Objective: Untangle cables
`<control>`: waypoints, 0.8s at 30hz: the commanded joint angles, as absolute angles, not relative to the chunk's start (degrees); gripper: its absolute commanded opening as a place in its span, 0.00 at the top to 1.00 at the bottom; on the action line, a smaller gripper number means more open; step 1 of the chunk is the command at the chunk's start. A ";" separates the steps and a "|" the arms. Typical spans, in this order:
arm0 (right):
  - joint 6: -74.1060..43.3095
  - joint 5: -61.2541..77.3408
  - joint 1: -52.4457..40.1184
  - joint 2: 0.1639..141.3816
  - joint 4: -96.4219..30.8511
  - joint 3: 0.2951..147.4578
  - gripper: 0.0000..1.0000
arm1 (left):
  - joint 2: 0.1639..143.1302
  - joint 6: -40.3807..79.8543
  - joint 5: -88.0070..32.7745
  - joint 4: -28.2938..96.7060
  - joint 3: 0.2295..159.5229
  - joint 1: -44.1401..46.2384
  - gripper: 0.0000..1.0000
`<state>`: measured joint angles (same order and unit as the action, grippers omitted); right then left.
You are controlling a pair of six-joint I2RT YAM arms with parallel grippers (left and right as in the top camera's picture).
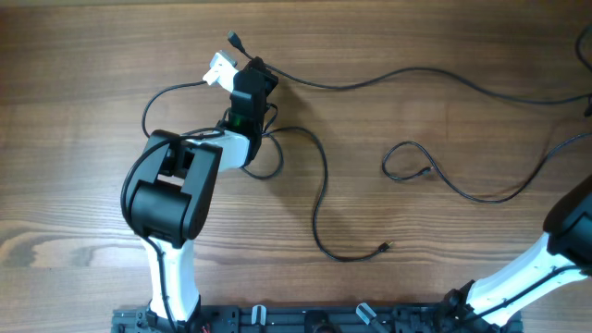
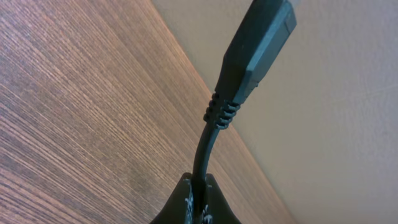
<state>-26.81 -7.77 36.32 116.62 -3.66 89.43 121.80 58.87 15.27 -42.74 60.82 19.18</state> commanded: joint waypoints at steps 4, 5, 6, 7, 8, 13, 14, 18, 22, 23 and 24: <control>-27.05 -8.58 36.84 122.19 -0.60 90.37 0.96 | 126.08 58.98 15.86 -43.09 63.46 19.42 0.96; -27.16 -8.51 36.84 122.76 -0.36 90.37 0.95 | 126.13 58.96 15.86 -43.05 63.46 19.53 0.96; -27.14 -8.23 36.82 123.39 -0.05 90.37 0.96 | 126.13 58.94 15.86 -43.00 63.46 19.62 0.96; -27.16 -7.90 36.82 124.01 0.27 90.37 0.96 | 126.13 58.94 15.86 -42.87 63.46 19.66 0.96; -27.16 -7.49 37.01 124.36 0.45 90.37 0.96 | 126.13 58.92 15.86 -42.59 63.46 19.66 0.96; -27.16 -7.49 37.26 125.93 0.54 90.37 0.89 | 126.13 58.94 15.88 -39.48 63.46 19.66 0.88; -27.16 -7.49 37.28 125.93 0.62 90.37 0.71 | 126.13 58.94 15.88 -39.64 63.46 19.66 0.74; -27.05 -2.50 37.28 125.86 0.86 90.37 0.00 | 126.13 58.94 15.86 -39.70 63.46 19.49 0.00; -27.00 2.68 37.26 124.01 0.82 90.39 0.00 | 125.60 58.65 14.96 -40.56 63.46 19.07 0.00; -27.00 3.22 37.26 123.00 0.75 90.39 0.00 | 124.97 58.63 14.74 -40.51 63.46 18.81 0.00; -26.94 3.33 37.26 122.19 0.51 90.39 0.00 | 124.29 57.98 14.50 -40.51 63.46 18.61 0.00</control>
<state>-27.00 -0.86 36.97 124.95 0.49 89.43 125.38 59.24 15.07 -40.21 62.63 19.44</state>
